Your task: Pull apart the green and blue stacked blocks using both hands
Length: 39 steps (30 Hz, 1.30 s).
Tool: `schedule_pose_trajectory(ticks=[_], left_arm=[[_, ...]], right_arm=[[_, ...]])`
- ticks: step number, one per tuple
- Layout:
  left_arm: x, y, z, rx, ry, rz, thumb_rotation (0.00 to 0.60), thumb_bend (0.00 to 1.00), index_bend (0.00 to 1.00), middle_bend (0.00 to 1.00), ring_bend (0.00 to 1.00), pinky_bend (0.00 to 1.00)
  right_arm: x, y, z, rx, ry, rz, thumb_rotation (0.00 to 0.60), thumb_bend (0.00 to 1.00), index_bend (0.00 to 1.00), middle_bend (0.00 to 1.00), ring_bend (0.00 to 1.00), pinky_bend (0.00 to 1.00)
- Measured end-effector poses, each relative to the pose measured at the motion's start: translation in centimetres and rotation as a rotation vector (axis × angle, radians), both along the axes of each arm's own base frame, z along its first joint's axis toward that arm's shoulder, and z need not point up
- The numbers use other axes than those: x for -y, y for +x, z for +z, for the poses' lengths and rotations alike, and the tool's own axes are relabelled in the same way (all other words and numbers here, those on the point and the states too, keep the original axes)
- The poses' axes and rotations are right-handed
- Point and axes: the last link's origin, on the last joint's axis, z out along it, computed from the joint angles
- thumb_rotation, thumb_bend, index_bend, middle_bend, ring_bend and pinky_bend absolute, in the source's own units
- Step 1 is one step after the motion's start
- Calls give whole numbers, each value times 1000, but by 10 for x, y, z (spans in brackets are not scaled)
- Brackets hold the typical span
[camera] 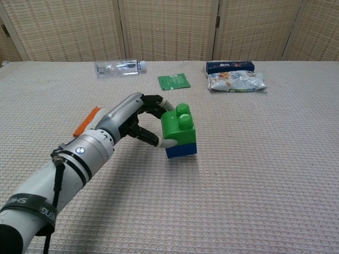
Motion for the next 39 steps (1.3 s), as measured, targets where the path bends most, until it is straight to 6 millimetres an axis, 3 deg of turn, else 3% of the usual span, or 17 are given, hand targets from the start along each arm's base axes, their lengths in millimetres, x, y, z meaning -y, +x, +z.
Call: schedule_pose_trajectory(ticks=[12, 23, 32, 39], left_arm=[[15, 6, 33, 59, -47, 11, 600, 424, 648, 824, 329, 0], [4, 14, 68, 105, 5, 7, 600, 423, 653, 831, 330, 0], [-4, 21, 92, 125, 12, 6, 600, 423, 657, 835, 331, 0], [-11, 25, 110, 154, 1, 29, 600, 424, 657, 835, 334, 0]], right_arm=[[15, -1, -23, 153, 146, -11, 600, 313, 0, 0, 0, 0], [42, 0, -57, 471, 268, 9, 600, 313, 0, 0, 30, 13], [69, 17, -93, 716, 355, -18, 600, 314, 0, 0, 46, 36], [87, 44, -124, 857, 401, -4, 600, 314, 0, 0, 70, 56]])
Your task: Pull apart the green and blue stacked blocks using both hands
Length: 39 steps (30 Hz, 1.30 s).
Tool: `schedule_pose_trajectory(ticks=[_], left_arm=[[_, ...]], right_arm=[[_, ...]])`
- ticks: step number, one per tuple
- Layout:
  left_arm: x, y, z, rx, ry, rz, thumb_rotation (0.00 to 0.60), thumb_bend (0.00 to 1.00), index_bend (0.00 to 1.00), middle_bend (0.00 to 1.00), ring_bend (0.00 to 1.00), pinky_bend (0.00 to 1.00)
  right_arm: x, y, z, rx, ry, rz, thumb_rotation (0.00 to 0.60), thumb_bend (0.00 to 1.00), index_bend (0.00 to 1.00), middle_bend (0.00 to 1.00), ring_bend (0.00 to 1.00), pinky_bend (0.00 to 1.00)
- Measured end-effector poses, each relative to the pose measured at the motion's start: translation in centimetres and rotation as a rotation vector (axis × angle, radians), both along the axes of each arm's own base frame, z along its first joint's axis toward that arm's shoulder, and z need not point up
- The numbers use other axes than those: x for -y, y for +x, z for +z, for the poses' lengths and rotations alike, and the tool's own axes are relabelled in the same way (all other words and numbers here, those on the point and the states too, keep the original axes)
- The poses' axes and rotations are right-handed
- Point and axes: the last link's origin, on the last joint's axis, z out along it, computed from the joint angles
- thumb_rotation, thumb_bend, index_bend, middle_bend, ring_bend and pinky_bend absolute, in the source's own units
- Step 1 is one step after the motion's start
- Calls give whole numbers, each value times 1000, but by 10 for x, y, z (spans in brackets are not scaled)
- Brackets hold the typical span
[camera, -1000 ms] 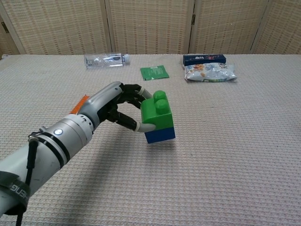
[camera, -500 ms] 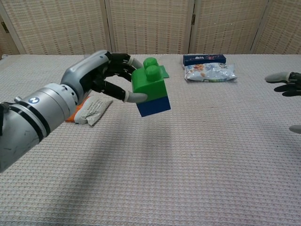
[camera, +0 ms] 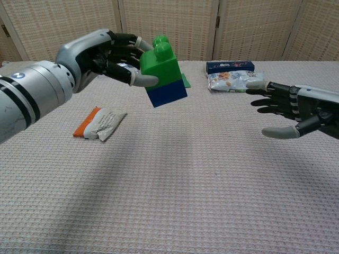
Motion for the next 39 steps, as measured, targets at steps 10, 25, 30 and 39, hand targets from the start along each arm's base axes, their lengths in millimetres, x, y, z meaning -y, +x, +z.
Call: schedule_pose_trajectory(ticks=[10, 25, 30, 39], left_arm=[[0, -1, 9, -2, -11, 4, 600, 424, 657, 835, 334, 0], [-9, -6, 7, -6, -14, 17, 600, 424, 657, 835, 336, 0], [-8, -5, 4, 2, -25, 15, 600, 424, 658, 835, 336, 0], [-8, -4, 6, 4, -28, 13, 600, 423, 658, 835, 336, 0]], right_arm=[[24, 34, -23, 173, 48, -50, 600, 314, 12, 1, 81, 66], [26, 59, -46, 316, 152, -61, 600, 313, 58, 20, 95, 67], [32, 69, -47, 324, 149, -46, 600, 313, 65, 28, 97, 72], [51, 90, -54, 330, 152, -45, 600, 313, 99, 46, 99, 79]])
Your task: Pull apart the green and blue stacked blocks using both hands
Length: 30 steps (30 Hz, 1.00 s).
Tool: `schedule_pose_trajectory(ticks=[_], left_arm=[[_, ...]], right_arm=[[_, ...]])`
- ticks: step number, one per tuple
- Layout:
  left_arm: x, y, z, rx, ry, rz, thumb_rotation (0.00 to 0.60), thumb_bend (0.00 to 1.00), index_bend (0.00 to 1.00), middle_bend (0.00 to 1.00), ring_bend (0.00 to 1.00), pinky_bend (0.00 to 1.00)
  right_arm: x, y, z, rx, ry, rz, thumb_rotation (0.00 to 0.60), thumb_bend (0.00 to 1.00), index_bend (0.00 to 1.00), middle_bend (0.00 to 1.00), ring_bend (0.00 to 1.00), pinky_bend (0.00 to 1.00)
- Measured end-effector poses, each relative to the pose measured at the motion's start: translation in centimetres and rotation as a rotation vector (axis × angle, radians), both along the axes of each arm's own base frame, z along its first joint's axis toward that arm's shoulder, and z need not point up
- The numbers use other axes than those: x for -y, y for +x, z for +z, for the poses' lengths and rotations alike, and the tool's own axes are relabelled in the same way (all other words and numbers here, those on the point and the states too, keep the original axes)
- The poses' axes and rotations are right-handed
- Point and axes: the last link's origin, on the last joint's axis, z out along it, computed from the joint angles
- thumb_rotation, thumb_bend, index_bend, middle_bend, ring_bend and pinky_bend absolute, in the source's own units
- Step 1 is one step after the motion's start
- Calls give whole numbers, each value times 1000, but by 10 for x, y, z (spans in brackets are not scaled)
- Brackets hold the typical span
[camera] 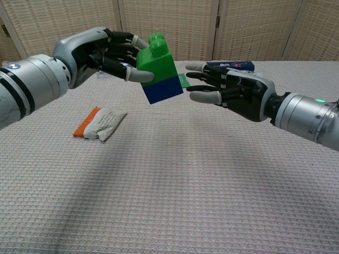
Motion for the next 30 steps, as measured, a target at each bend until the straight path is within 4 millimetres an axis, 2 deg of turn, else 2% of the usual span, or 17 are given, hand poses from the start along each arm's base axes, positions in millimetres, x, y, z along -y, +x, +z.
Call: schedule_pose_trajectory(ticks=[8, 19, 30], left_arm=[[0, -1, 0, 2, -5, 1, 600, 424, 657, 835, 336, 0], [2, 2, -3, 4, -18, -5, 600, 424, 658, 835, 336, 0], [3, 4, -4, 7, -22, -10, 600, 424, 658, 835, 336, 0]], right_arm=[[2, 8, -7, -8, 15, 3, 600, 313, 134, 56, 108, 86], [5, 30, -16, 4, 23, 23, 600, 313, 142, 61, 117, 89], [8, 35, -22, -11, 28, 12, 600, 313, 284, 92, 160, 115]])
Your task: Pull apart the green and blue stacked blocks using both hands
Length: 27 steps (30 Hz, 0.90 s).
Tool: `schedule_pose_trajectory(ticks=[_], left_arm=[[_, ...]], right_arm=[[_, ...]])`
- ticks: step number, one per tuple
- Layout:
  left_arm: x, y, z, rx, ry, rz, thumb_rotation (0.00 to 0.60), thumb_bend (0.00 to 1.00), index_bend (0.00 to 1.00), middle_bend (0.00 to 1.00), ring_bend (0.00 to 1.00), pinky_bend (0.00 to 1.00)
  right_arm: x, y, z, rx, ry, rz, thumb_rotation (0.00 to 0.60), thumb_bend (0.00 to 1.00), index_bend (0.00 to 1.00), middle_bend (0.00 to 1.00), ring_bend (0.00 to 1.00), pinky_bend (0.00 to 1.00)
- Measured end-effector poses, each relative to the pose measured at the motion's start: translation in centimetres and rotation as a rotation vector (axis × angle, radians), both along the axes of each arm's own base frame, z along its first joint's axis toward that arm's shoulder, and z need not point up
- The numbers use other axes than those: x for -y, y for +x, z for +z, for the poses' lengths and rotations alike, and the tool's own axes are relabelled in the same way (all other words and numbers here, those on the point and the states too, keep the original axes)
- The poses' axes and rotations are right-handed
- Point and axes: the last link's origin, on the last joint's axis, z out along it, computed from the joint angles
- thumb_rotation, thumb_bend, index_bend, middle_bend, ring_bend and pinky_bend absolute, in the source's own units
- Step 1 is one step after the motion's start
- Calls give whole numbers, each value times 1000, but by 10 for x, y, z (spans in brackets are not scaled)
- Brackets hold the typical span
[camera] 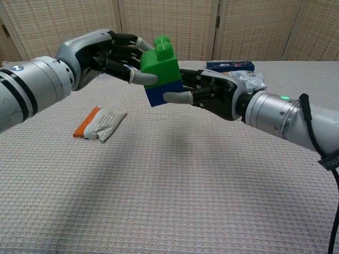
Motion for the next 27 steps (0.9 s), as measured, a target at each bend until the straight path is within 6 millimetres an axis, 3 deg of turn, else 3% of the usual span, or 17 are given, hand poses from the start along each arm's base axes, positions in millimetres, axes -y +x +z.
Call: schedule_pose_trajectory(ticks=[6, 11, 27], left_arm=[[1, 2, -1, 5, -8, -2, 600, 424, 658, 835, 336, 0], [2, 2, -2, 4, -11, -2, 600, 424, 658, 835, 337, 0], [3, -1, -4, 13, -17, 9, 600, 424, 658, 837, 339, 0]], right_arm=[[2, 3, -3, 0, -3, -4, 600, 314, 352, 150, 203, 138], [10, 12, -1, 10, -13, -13, 600, 314, 440, 296, 300, 204], [10, 15, -3, 15, -73, -46, 600, 314, 661, 489, 476, 319]])
